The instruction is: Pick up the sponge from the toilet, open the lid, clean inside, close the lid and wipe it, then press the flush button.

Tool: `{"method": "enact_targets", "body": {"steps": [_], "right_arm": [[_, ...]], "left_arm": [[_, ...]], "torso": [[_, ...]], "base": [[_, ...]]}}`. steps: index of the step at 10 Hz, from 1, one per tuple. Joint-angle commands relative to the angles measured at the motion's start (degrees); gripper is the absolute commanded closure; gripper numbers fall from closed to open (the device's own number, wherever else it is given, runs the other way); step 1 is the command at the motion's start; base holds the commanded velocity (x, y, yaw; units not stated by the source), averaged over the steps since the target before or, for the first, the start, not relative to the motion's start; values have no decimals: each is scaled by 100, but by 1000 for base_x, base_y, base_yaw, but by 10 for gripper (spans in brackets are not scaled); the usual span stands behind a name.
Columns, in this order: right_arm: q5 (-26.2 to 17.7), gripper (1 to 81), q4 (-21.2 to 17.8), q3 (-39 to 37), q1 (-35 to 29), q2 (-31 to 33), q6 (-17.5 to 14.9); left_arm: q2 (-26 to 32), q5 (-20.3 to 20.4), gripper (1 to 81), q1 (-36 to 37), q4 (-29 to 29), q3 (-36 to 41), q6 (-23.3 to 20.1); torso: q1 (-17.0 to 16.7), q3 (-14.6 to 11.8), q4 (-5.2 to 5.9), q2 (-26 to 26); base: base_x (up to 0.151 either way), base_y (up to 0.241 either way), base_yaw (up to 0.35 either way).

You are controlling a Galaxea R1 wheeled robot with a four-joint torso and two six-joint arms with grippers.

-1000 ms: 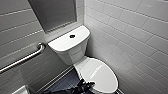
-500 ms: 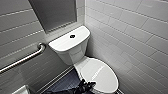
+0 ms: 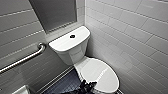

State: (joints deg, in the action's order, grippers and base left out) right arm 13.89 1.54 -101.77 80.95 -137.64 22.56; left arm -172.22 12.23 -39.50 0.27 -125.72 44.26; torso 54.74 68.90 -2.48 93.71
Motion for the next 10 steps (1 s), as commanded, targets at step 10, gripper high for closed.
{"method": "enact_targets", "body": {"steps": [10], "right_arm": [[-378,811,101,97,-56,129,11]], "left_arm": [[618,-309,10,579,0,1366,891]], "torso": [[4,4,0,0]], "base": [[0,0,0]]}}
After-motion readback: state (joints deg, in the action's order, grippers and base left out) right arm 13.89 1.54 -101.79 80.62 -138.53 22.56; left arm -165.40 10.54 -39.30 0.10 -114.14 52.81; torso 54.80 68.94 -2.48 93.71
